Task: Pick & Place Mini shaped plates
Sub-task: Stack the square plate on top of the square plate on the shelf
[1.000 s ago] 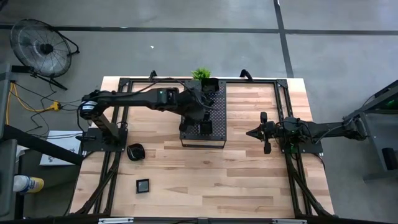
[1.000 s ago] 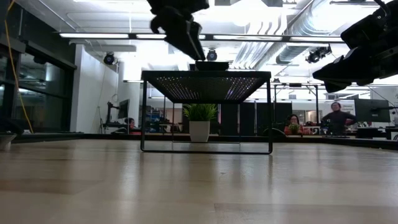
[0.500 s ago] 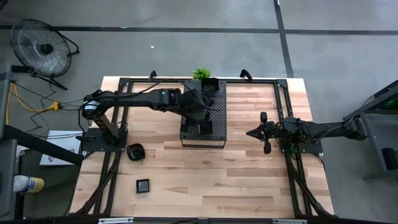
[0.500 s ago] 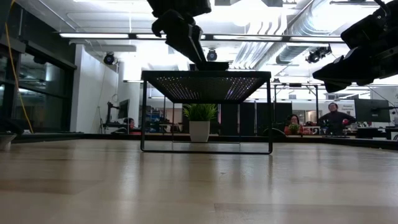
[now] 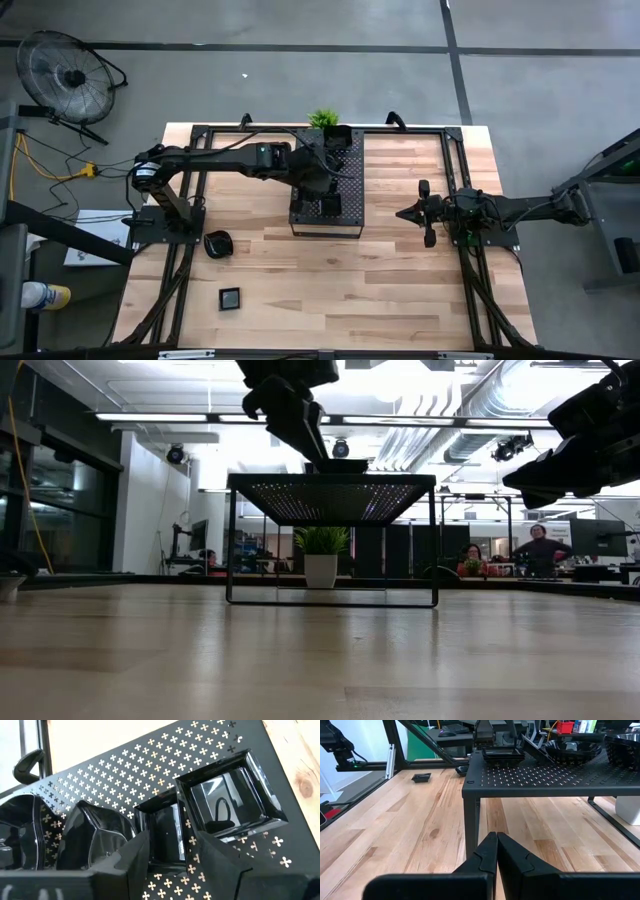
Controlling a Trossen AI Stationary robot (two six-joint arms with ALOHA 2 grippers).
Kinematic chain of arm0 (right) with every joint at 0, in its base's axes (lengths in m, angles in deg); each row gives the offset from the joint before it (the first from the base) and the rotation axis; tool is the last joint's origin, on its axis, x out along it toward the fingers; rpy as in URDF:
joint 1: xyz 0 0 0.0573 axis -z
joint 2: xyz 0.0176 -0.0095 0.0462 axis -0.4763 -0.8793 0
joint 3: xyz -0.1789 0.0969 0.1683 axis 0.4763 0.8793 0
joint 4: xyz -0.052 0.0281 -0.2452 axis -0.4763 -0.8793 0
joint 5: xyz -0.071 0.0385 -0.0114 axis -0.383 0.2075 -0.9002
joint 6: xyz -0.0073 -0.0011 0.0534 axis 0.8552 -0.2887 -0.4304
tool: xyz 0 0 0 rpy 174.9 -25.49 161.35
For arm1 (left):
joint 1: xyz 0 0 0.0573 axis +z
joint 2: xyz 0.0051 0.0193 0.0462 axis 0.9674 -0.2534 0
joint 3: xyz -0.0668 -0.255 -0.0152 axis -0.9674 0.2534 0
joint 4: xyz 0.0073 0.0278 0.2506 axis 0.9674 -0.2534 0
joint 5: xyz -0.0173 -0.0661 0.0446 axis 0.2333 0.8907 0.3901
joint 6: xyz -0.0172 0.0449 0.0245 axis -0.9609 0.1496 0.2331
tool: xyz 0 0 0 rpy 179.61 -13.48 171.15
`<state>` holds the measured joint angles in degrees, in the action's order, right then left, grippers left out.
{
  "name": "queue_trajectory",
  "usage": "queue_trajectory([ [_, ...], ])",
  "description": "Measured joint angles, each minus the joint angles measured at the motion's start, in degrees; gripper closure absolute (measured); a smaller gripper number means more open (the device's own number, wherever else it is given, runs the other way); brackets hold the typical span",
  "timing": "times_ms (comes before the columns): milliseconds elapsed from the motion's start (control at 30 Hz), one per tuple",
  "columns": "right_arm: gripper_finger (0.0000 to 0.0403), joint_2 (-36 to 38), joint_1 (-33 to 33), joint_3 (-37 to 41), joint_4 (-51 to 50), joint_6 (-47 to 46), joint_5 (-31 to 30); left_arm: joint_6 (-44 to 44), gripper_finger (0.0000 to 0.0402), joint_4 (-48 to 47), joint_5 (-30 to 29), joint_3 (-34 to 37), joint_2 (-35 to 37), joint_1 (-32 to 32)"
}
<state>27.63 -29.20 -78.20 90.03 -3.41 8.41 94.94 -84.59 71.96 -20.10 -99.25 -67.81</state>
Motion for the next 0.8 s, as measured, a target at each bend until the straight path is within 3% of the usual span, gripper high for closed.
queue_trajectory([
  [800,0.0398,-0.02,0.01,0.0,-0.01,0.01,0.0,0.33,0.0242,-0.8,0.44,0.0,-0.48,-0.02],
])
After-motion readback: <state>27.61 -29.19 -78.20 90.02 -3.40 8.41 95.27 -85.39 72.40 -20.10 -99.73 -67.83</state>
